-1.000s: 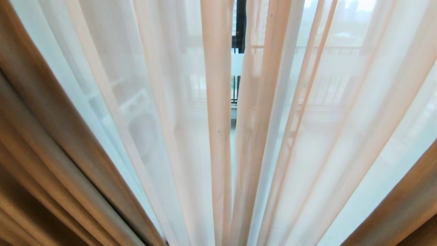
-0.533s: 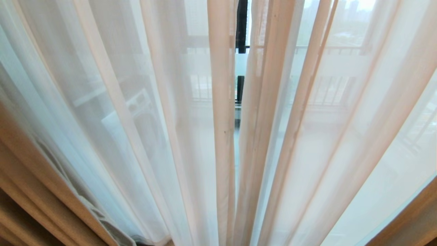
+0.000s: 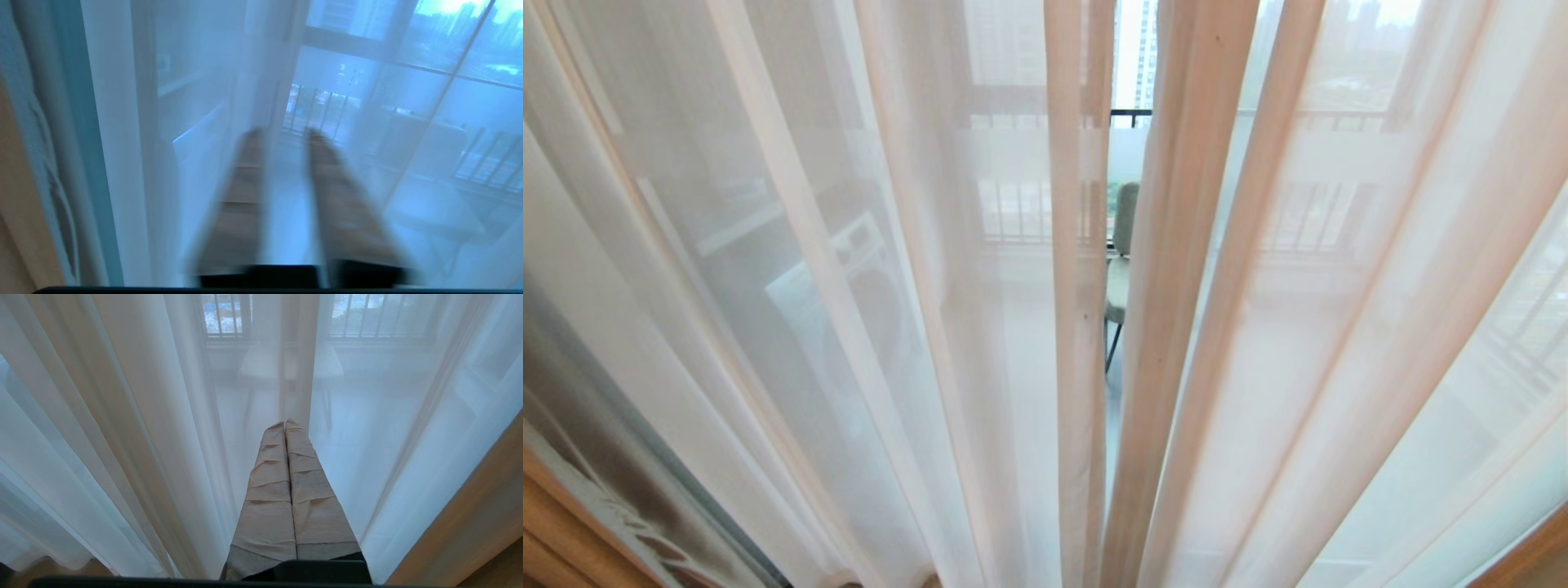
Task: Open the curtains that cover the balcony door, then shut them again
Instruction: Pull the outer curtains open on both sides
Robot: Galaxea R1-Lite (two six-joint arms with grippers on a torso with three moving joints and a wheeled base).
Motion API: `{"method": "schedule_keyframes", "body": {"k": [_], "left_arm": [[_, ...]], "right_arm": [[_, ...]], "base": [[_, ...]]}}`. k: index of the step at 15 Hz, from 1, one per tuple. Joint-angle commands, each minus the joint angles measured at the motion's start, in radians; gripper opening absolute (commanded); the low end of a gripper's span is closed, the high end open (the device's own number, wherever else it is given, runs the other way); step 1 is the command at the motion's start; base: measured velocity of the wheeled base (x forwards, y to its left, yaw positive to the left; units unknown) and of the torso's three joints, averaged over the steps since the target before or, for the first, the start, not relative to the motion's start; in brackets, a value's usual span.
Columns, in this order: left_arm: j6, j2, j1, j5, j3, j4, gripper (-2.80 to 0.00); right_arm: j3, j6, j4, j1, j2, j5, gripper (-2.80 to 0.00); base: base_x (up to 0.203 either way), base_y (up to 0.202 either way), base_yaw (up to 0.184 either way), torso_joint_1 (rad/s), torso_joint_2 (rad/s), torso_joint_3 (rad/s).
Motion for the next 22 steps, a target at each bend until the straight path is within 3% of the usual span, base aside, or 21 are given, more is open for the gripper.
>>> {"method": "schedule_keyframes", "body": {"k": [1, 10, 12, 14, 16, 19, 22], "left_arm": [[-0.003, -0.012, -0.014, -0.004, 0.035, -0.006, -2.8], [-0.002, -0.017, -0.085, -0.005, 0.123, -0.005, -2.8], [-0.001, -0.032, -0.182, 0.001, 0.133, 0.021, -2.8], [0.036, -0.063, -0.324, 0.019, 0.138, 0.109, -2.8], [0.123, -0.097, -0.464, 0.088, 0.139, 0.239, -2.8], [0.232, -0.15, -0.644, 0.355, 0.164, 0.347, -2.8], [0.255, -0.266, -0.716, 0.455, 0.273, 0.362, -2.8]], "right_arm": [[0.0, 0.0, 0.0, 0.0, 0.0, 0.0, -2.8], [0.0, 0.0, 0.0, 0.0, 0.0, 0.0, -2.8], [0.0, 0.0, 0.0, 0.0, 0.0, 0.0, -2.8], [0.0, 0.0, 0.0, 0.0, 0.0, 0.0, -2.8], [0.0, 0.0, 0.0, 0.0, 0.0, 0.0, -2.8], [0.0, 0.0, 0.0, 0.0, 0.0, 0.0, -2.8], [0.0, 0.0, 0.0, 0.0, 0.0, 0.0, -2.8]], "base": [[0.0, 0.0, 0.0, 0.0, 0.0, 0.0], [0.0, 0.0, 0.0, 0.0, 0.0, 0.0], [0.0, 0.0, 0.0, 0.0, 0.0, 0.0], [0.0, 0.0, 0.0, 0.0, 0.0, 0.0], [0.0, 0.0, 0.0, 0.0, 0.0, 0.0], [0.0, 0.0, 0.0, 0.0, 0.0, 0.0], [0.0, 0.0, 0.0, 0.0, 0.0, 0.0]]}}
